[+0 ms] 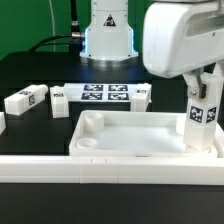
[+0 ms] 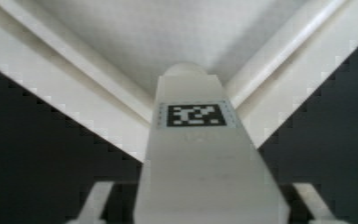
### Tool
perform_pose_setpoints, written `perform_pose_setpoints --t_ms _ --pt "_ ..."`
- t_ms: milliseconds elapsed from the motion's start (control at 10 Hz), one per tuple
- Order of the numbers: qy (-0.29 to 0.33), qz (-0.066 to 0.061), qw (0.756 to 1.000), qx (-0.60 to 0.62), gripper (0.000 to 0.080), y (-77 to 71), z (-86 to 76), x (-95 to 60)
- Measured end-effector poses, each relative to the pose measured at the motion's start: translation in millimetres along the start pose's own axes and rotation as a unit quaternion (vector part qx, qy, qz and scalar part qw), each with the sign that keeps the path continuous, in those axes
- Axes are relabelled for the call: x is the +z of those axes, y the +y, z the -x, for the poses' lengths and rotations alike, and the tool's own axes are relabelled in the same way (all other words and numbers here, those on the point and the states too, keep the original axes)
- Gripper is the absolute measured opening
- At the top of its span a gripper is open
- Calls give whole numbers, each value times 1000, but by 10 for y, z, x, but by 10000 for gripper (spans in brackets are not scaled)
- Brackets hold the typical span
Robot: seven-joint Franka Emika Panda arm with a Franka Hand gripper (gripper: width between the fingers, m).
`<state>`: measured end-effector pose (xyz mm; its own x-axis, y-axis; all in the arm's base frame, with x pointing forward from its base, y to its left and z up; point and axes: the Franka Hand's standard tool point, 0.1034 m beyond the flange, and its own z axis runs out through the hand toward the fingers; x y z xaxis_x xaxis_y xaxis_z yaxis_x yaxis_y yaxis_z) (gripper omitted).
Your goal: Assemble desk
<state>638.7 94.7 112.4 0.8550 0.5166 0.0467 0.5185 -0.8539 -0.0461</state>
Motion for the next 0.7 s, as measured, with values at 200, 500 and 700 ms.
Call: perform_pose_setpoints --t_ms 200,500,700 --pt "4 -7 992 125 289 -6 -4 4" --pt "6 -12 970 242 290 -17 -19 7" --pt "5 -13 954 299 291 -20 -20 8"
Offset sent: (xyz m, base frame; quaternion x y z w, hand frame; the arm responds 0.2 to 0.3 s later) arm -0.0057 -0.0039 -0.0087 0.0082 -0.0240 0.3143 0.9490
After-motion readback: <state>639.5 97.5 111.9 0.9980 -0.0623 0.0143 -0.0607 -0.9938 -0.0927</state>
